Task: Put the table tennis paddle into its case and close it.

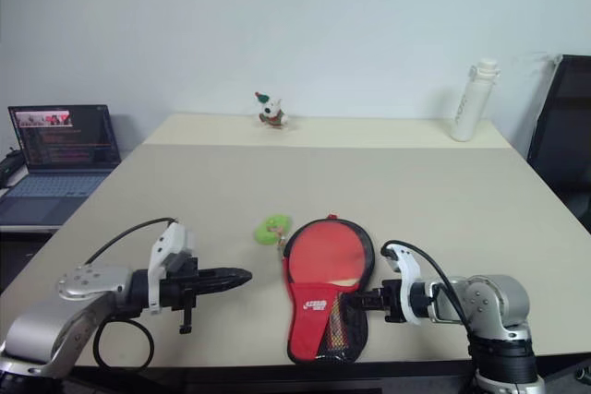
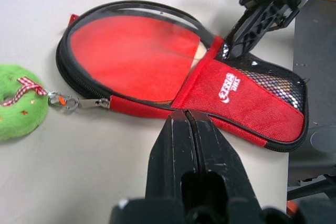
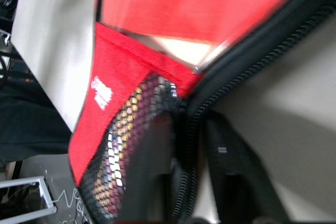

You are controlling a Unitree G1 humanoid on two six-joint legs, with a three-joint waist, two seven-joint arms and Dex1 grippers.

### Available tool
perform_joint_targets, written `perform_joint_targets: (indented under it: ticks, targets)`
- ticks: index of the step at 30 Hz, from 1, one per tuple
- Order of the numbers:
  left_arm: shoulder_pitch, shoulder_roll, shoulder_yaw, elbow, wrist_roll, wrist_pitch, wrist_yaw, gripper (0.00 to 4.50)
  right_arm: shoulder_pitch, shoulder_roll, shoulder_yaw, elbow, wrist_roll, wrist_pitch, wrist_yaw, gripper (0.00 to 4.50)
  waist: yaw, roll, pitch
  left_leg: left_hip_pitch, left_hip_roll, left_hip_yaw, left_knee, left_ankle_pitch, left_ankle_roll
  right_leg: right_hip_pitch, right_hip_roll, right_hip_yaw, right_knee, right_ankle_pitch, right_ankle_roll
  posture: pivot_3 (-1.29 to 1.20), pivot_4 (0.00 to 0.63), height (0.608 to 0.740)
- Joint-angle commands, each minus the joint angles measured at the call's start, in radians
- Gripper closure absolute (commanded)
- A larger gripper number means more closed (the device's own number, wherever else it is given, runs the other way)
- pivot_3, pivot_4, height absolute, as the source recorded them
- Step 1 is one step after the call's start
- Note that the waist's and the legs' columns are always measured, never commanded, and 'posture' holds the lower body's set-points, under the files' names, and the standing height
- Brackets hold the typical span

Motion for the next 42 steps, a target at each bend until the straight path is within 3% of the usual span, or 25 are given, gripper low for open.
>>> perform_joint_targets:
  ticks: [1,6,7,12,16,19,23,30,38,42]
  targets:
    - [-0.003,-0.003,0.011,-0.015,0.012,-0.02,0.02,4.5,0.089,-0.073,-0.041,-0.075,0.059,0.014,-0.016,1.78,0.008,-0.001,0.0,0.0,0.0,0.0,0.0,0.0,0.0,0.0,0.0,0.0,0.0,0.0,0.0,0.0,0.15,0.74]
    - [-0.022,-0.019,0.01,0.011,0.033,-0.038,0.048,4.5,0.126,-0.157,-0.051,-0.169,0.094,-0.025,0.044,0.18,0.013,-0.002,-0.001,0.0,-0.001,-0.002,0.001,0.0,0.0,0.003,-0.001,-0.002,-0.001,0.0,0.0,0.0,0.15,0.74]
    - [-0.025,-0.021,0.01,0.016,0.037,-0.04,0.053,4.5,0.118,-0.168,-0.055,-0.174,0.1,-0.044,0.06,0.03,0.013,-0.002,-0.001,0.0,-0.001,-0.002,0.001,0.0,0.0,0.003,-0.001,-0.002,-0.001,0.0,0.001,0.0,0.15,0.74]
    - [-0.054,-0.037,0.011,0.055,0.053,-0.048,0.078,4.5,-0.055,-0.153,-0.068,-0.141,0.16,-0.176,0.15,0.03,0.0,-0.002,-0.001,0.001,0.0,-0.002,0.001,0.0,0.001,0.001,0.0,-0.001,0.0,-0.001,0.002,0.0,0.15,0.74]
    - [-0.072,-0.051,0.008,0.077,0.056,-0.033,0.09,4.5,-0.165,-0.109,0.065,-0.095,0.066,-0.3,0.152,0.03,-0.006,-0.002,-0.001,0.001,0.001,-0.002,0.0,0.0,0.0,0.001,0.002,-0.001,0.001,-0.001,0.002,0.0,0.15,0.74]
    - [-0.096,-0.07,0.007,0.115,0.083,-0.048,0.127,3.95,-0.209,-0.083,0.19,-0.046,-0.045,-0.424,0.153,0.0,-0.002,-0.002,-0.001,0.0,0.001,-0.002,0.0,0.0,0.0,0.001,0.002,-0.001,0.0,0.001,-0.001,0.0,0.15,0.74]
    - [-0.138,-0.106,0.008,0.173,0.131,-0.061,0.208,2.51,-0.232,-0.091,0.377,0.036,-0.244,-0.613,0.173,0.0,0.007,-0.002,-0.001,-0.002,0.0,-0.001,0.001,0.0,0.0,-0.001,0.0,-0.001,0.0,0.001,-0.001,0.0,0.15,0.74]
    - [-0.249,-0.202,-0.039,0.288,0.236,-0.09,0.354,0.02,-0.191,-0.119,0.423,0.055,-0.324,-0.687,0.23,0.0,0.013,-0.002,-0.001,-0.002,0.0,-0.002,0.002,0.0,0.0,-0.001,0.0,-0.002,0.0,0.001,-0.001,0.0,0.15,0.74]
    - [-0.439,-0.293,-0.101,0.543,0.291,-0.082,0.363,0.02,-0.167,-0.074,0.457,0.069,-0.386,-0.714,0.223,0.0,0.01,-0.002,-0.001,-0.002,0.0,-0.002,0.003,0.0,0.0,-0.001,0.0,-0.002,0.001,0.001,-0.001,0.0,0.15,0.74]
    - [-0.579,-0.332,-0.125,0.791,0.336,-0.15,0.347,0.02,-0.162,-0.043,0.479,0.083,-0.422,-0.736,0.215,0.0,0.01,-0.002,-0.001,-0.002,0.0,-0.002,0.003,0.0,0.0,-0.001,0.001,-0.002,0.001,0.001,-0.001,0.0,0.15,0.74]
